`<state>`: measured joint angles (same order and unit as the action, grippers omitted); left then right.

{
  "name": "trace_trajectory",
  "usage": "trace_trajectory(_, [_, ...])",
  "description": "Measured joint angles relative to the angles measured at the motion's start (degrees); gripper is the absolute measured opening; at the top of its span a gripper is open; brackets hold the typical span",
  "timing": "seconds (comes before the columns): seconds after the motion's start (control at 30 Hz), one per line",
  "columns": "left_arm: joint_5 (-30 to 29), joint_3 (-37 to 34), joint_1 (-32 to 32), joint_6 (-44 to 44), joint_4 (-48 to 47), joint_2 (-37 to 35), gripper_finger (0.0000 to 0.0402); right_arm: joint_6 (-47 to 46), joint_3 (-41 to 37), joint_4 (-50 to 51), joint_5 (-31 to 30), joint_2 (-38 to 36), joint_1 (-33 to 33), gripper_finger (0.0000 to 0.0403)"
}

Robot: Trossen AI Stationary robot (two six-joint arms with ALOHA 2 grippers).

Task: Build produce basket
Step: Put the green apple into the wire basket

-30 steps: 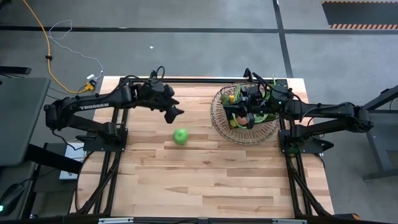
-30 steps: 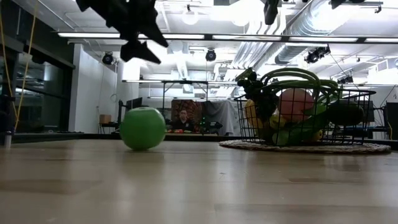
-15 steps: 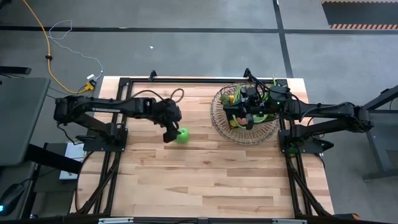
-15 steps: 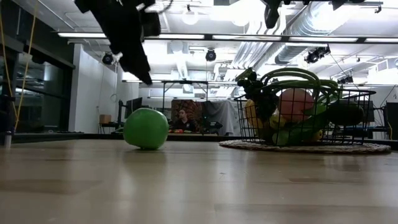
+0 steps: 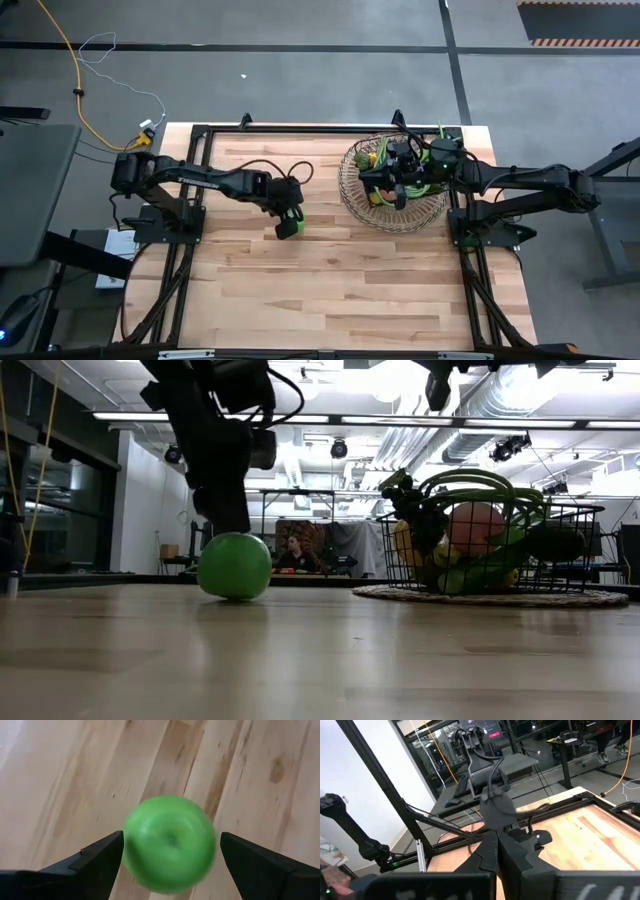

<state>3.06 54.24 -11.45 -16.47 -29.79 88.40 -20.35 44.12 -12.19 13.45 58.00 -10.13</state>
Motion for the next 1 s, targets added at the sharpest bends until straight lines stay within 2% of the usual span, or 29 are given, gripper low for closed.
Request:
trace_trajectory(0.2, [-5.19,0.12,2.58,-0.06,1.96,2.80,0.0322,0.91,0.00,0.31,-0.02,0.00,-0.01,0.0000])
trace_trajectory(0.57, [-8.08,0.17,4.40,0.12,1.41,3.70,0.0320,0.91,0.02,1.24,-0.02,0.00,-0.02,0.0000])
trace_trajectory(0.67, [-8.17,0.17,4.40,0.65,0.95,3.70,0.0304,0.91,0.02,1.55,-0.02,0.00,-0.02,0.0000])
trace_trajectory(0.87, [-8.49,0.13,4.40,1.05,0.36,3.47,0.0247,0.91,0.02,2.62,-0.02,0.00,0.00,0.0000])
trace_trajectory(1.0, [-8.44,0.48,4.22,2.37,-1.33,1.88,0.0239,0.91,0.02,2.76,-0.02,0.00,-0.02,0.0000])
